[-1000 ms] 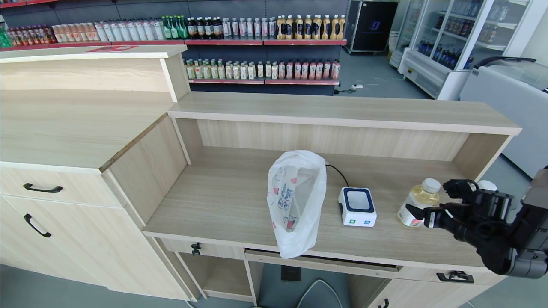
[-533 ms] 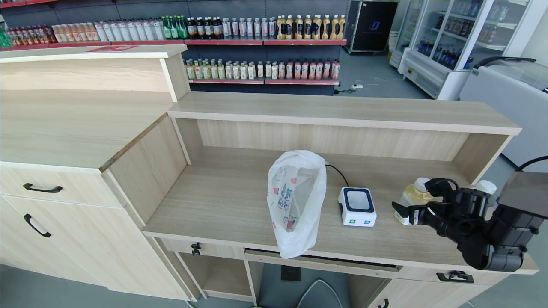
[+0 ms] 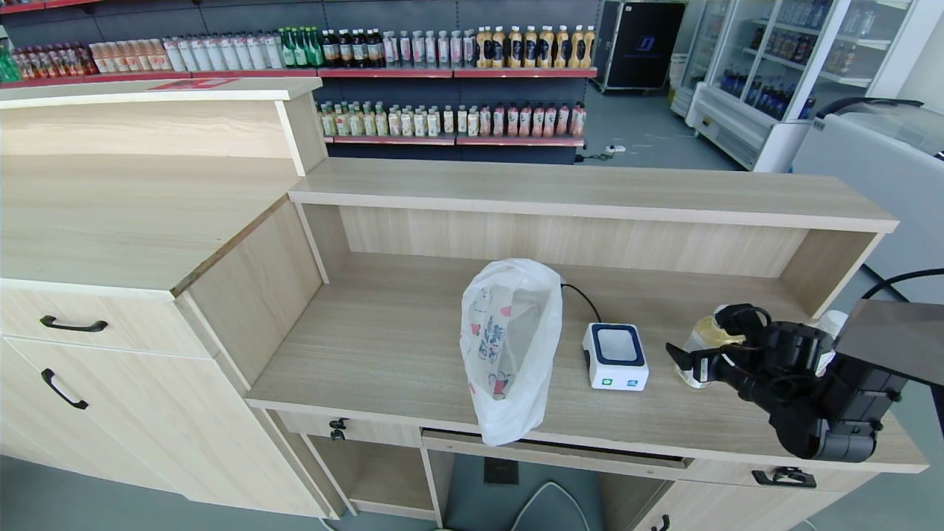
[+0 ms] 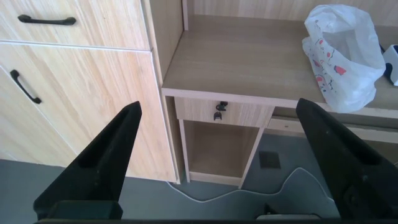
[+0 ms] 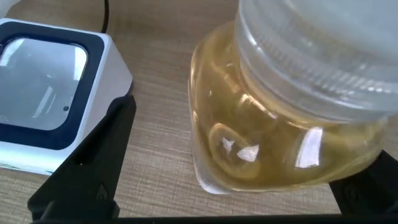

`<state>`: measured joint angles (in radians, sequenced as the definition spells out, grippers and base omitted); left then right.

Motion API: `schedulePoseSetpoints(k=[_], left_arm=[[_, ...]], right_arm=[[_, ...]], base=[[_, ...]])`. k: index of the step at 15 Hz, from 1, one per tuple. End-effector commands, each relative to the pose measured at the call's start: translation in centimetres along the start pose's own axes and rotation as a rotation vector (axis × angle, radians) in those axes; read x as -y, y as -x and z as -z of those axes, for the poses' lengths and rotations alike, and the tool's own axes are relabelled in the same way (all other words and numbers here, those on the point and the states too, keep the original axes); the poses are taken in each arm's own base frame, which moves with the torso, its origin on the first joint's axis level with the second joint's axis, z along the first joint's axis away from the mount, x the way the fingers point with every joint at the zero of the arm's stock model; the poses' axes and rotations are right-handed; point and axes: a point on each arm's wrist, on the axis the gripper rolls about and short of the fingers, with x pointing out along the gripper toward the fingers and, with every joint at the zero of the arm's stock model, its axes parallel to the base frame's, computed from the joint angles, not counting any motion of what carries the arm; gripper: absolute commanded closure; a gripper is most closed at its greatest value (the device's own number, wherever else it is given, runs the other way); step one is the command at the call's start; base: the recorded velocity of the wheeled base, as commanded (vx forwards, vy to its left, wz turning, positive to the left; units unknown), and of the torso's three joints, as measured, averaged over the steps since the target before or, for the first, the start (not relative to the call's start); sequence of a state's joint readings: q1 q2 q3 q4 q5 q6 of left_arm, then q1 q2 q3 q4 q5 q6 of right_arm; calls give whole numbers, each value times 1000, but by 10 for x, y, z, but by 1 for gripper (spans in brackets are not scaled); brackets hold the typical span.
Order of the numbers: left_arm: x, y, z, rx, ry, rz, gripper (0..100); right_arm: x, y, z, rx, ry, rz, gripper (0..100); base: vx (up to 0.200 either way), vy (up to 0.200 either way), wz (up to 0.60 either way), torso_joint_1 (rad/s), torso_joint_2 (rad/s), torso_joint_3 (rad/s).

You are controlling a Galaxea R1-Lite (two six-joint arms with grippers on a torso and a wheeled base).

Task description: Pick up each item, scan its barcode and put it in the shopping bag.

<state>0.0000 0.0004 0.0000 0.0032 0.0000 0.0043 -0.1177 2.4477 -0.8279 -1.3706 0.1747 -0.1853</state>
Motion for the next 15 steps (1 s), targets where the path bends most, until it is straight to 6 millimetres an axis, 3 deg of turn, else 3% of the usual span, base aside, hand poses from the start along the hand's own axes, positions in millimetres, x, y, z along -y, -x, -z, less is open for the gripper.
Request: schedulePoseSetpoints(k=[1, 6, 10, 11, 15], left_arm=[[0, 0, 0, 1, 0, 0, 0], [0, 0, 0, 1, 0, 0, 0], [0, 0, 0, 1, 0, 0, 0], [0, 0, 0, 1, 0, 0, 0], [0, 0, 0, 1, 0, 0, 0]], right_arm=[[1, -6, 3, 8, 1, 3, 0], [-1, -23, 14, 4, 27, -18, 0], [-2, -40, 7, 48, 39, -35, 0], [-2, -41, 6, 53, 41, -35, 100], [-2, -41, 0, 64, 41, -44, 100]], base=[[0, 0, 0, 0, 0, 0], [0, 0, 0, 0, 0, 0], [0, 0, 0, 0, 0, 0], [0, 0, 0, 0, 0, 0], [0, 0, 0, 0, 0, 0]])
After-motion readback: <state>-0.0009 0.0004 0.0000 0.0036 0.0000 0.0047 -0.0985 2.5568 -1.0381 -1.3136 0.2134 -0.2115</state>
